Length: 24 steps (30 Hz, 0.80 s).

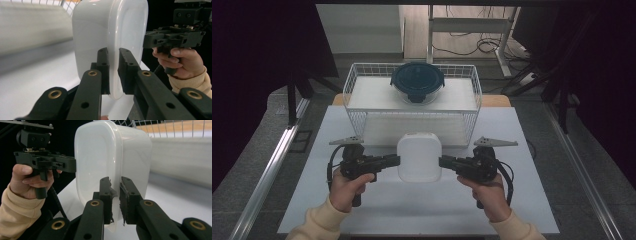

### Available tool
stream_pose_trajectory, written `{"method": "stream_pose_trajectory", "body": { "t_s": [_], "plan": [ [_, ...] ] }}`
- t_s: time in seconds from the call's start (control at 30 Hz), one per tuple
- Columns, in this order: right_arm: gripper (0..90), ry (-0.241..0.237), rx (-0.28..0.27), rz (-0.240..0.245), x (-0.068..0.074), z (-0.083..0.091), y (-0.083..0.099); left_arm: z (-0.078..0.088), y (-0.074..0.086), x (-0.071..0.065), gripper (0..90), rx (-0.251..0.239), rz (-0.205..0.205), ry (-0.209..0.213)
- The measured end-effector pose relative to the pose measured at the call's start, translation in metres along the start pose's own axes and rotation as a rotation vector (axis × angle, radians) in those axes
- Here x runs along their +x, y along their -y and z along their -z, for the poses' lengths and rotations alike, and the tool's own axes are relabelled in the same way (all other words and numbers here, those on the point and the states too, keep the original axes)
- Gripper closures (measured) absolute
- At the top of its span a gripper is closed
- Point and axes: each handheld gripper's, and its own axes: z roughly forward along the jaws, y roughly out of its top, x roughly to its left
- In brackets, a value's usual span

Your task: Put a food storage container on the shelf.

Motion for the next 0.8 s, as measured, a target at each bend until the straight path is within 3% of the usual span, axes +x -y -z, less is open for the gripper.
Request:
{"method": "stream_pose_trajectory", "body": {
  "t_s": [0.37,0.8],
  "plan": [
    [80.0,0.01,-0.02,0.054,0.005,0.0,-0.034,0.008,-0.033,-0.002,79.7,-0.02,-0.053,-0.003],
    [80.0,0.018,-0.084,0.126,0.024,0.013,-0.085,0.024,-0.088,-0.023,79.6,-0.057,-0.135,-0.021]
  ]
}}
